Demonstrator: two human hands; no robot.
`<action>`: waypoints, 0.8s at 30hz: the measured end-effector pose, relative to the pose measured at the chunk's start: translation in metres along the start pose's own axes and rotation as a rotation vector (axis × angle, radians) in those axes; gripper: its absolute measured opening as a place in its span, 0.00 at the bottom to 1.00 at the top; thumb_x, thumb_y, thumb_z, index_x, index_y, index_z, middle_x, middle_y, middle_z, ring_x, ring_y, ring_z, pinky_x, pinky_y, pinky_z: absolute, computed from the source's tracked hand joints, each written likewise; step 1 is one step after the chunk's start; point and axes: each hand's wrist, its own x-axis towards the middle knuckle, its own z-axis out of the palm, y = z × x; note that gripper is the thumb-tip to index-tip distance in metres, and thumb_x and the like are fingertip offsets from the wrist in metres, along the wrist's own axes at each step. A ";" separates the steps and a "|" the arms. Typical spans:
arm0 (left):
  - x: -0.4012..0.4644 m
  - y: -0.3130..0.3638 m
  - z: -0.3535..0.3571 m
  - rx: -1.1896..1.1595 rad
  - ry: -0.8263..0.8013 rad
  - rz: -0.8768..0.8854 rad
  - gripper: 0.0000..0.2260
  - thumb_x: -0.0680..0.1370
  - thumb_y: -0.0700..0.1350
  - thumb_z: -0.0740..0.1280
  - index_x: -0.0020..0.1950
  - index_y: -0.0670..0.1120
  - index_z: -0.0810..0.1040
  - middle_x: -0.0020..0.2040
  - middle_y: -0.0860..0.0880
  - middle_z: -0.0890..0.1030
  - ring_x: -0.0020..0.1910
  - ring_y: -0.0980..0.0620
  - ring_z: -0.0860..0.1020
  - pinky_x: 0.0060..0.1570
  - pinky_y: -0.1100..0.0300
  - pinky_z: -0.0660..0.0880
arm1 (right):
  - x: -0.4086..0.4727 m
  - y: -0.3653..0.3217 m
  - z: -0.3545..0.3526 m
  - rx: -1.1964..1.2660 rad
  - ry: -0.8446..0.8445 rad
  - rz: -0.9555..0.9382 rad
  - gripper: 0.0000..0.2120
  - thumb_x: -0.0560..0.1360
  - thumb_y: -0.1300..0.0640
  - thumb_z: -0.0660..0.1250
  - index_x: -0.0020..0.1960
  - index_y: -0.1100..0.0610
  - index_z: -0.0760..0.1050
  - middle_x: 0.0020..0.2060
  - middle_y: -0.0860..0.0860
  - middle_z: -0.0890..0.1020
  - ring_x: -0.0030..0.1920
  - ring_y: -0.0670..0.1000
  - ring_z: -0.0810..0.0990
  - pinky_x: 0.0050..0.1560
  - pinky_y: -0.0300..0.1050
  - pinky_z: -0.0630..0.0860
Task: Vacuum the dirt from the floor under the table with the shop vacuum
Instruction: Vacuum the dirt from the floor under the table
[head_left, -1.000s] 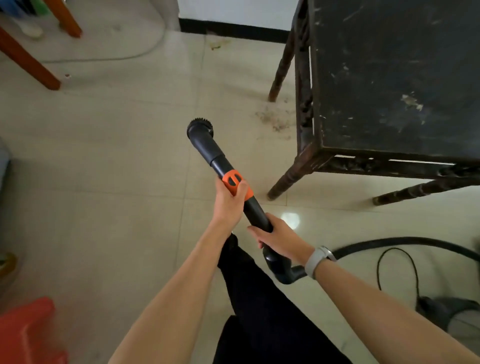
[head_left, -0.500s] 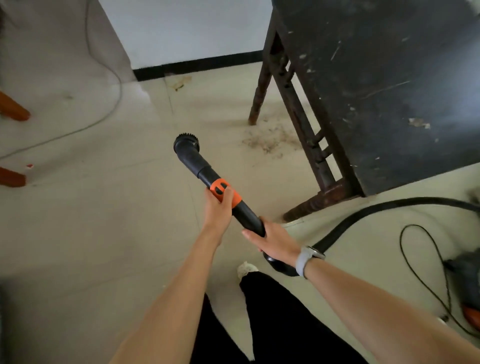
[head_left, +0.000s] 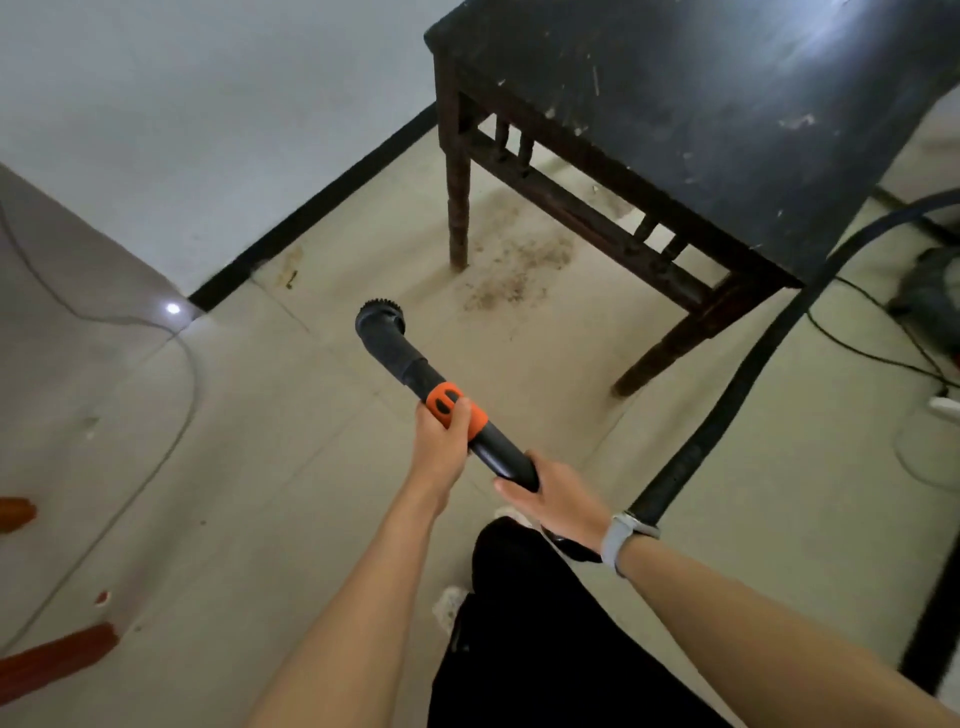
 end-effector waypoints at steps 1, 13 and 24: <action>0.010 0.004 -0.005 0.013 -0.024 0.000 0.10 0.81 0.44 0.61 0.60 0.45 0.65 0.51 0.49 0.75 0.50 0.51 0.76 0.58 0.48 0.75 | 0.006 -0.006 0.003 0.009 0.021 0.015 0.16 0.76 0.45 0.65 0.53 0.57 0.71 0.36 0.50 0.76 0.35 0.51 0.75 0.39 0.47 0.71; 0.170 0.072 -0.028 0.242 -0.324 -0.015 0.15 0.82 0.45 0.59 0.66 0.41 0.63 0.55 0.47 0.74 0.49 0.54 0.76 0.48 0.56 0.76 | 0.142 -0.074 0.026 0.276 0.250 0.219 0.15 0.75 0.42 0.65 0.49 0.54 0.70 0.38 0.52 0.78 0.36 0.53 0.79 0.40 0.47 0.75; 0.274 0.070 -0.034 0.536 -0.700 -0.141 0.15 0.81 0.44 0.59 0.67 0.44 0.63 0.53 0.49 0.73 0.53 0.51 0.75 0.53 0.52 0.76 | 0.219 -0.109 0.085 0.578 0.444 0.557 0.18 0.74 0.39 0.64 0.50 0.53 0.70 0.38 0.52 0.80 0.38 0.55 0.81 0.41 0.51 0.78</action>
